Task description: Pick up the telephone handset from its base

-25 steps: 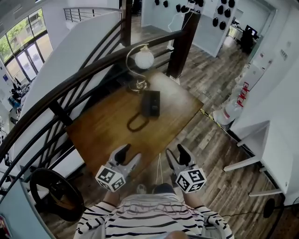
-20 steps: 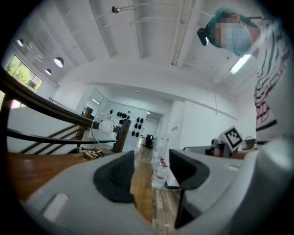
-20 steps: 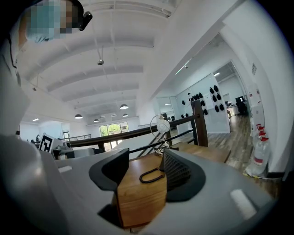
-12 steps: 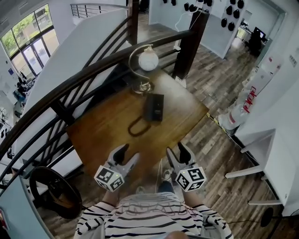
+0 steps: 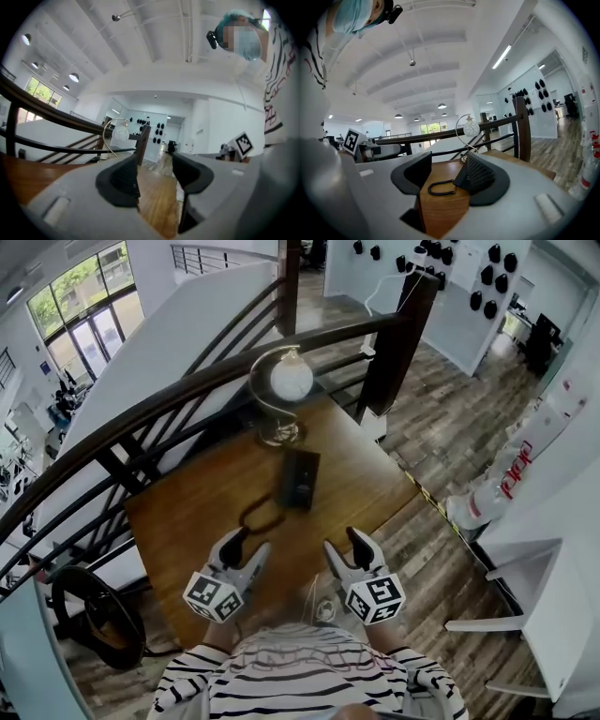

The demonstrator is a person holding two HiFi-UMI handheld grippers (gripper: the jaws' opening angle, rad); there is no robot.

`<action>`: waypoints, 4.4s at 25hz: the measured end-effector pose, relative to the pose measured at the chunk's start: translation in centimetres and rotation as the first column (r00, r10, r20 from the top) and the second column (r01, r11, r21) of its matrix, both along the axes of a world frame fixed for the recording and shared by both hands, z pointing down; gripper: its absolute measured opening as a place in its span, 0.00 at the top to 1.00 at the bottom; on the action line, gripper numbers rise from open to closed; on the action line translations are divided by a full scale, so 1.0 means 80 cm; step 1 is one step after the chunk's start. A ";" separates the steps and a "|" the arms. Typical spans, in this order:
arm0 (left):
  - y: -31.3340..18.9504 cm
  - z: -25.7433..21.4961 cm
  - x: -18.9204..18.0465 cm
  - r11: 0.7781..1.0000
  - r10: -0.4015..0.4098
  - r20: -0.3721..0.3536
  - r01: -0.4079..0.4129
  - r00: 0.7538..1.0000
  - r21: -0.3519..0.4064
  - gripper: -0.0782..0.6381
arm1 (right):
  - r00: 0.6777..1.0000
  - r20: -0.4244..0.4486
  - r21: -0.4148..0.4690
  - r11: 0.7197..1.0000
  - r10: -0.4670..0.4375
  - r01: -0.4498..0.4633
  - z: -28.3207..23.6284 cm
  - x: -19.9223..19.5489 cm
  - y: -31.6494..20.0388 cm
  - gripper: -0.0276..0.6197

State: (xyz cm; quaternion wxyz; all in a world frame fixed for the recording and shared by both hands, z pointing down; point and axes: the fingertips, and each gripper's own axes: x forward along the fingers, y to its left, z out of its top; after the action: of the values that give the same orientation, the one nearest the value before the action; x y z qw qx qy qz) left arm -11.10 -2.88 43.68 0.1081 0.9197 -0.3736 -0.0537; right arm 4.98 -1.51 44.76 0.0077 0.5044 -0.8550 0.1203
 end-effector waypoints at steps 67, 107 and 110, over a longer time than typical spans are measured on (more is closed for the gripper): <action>-0.426 0.281 0.090 0.910 0.124 0.023 -0.105 0.992 -0.400 0.63 | 0.788 -0.523 -0.121 0.944 -0.324 0.308 0.260 -0.026 -0.384 0.62; -0.420 0.306 0.101 0.768 0.133 -0.126 -0.183 0.983 -0.613 0.76 | 0.685 -0.611 -0.166 0.910 -0.397 0.379 0.305 -0.039 -0.386 0.59; -0.418 0.299 0.100 0.776 0.128 -0.134 -0.183 0.983 -0.604 0.77 | 0.684 -0.612 -0.169 0.910 -0.398 0.378 0.304 -0.039 -0.386 0.59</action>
State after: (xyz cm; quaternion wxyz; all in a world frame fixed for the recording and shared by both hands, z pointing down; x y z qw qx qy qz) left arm -3.07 -36.32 67.56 0.4204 0.8592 -0.2887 0.0405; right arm 1.88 -32.36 69.06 0.3278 0.3225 -0.8867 -0.0487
